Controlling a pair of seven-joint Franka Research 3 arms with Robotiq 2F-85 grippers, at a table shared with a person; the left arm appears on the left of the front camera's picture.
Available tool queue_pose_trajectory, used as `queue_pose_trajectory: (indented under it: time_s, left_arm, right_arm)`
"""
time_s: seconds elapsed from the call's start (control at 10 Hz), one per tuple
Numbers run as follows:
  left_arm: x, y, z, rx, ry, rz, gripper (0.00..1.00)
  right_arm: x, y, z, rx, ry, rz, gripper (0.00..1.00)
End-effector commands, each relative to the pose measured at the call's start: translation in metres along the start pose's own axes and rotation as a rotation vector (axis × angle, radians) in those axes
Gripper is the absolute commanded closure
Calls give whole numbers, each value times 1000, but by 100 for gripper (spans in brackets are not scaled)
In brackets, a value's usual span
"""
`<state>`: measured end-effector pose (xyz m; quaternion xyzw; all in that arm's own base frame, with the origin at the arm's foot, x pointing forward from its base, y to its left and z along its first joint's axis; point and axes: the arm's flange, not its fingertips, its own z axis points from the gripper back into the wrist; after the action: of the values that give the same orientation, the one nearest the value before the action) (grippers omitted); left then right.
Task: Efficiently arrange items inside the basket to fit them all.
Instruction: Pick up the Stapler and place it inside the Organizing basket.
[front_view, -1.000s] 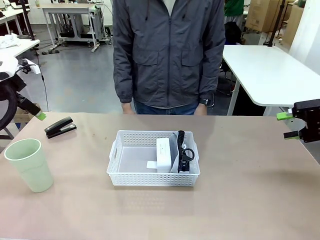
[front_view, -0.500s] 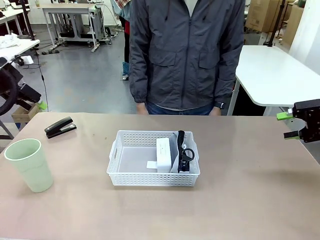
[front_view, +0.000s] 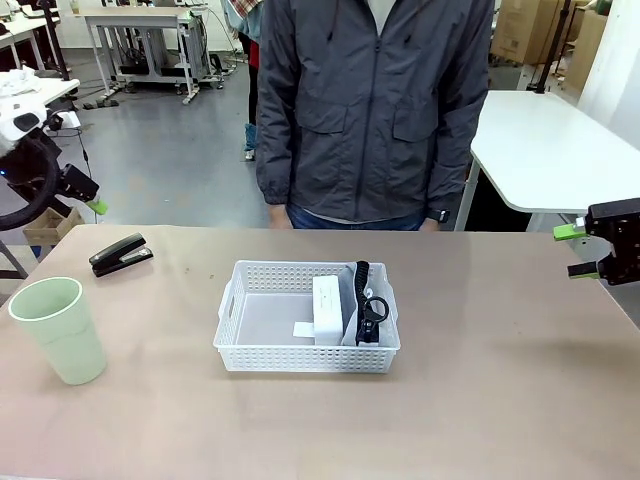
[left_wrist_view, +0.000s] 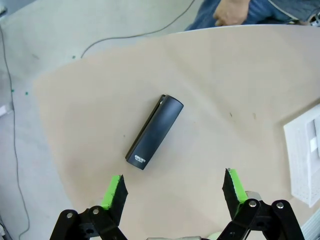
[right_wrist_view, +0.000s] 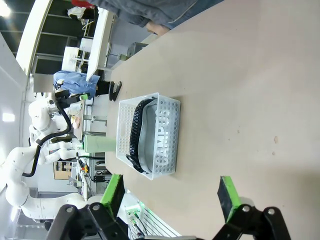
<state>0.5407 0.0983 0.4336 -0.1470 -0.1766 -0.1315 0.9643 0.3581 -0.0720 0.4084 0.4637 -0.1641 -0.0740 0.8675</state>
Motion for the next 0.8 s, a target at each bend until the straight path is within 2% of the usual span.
queue_pose_trajectory:
  time_s: [0.0, 0.1, 0.2, 0.3, 0.4, 0.5, 0.7]
  left_arm:
    - [-6, 1, 6, -16, 1, -25, 0]
    - [0, 0, 0, 0, 0, 0, 0]
    - [10, 3, -12, 86, 60, 18, 0]
    - [18, 3, -25, 174, 105, -20, 0]
    - [25, 2, -33, 196, 159, -80, 0]
    - [29, 1, -40, 206, 167, -102, 0]
    - [37, 4, -51, 188, 247, -74, 0]
  right_arm:
    - [0, 1, 1, 8, 0, 8, 0]
    - [0, 1, 1, 8, 0, 8, 0]
    - [0, 1, 1, 8, 0, 8, 0]
    - [0, 1, 1, 8, 0, 8, 0]
    - [0, 1, 1, 8, 0, 8, 0]
    - [0, 1, 1, 8, 0, 8, 0]
    - [0, 1, 1, 8, 0, 8, 0]
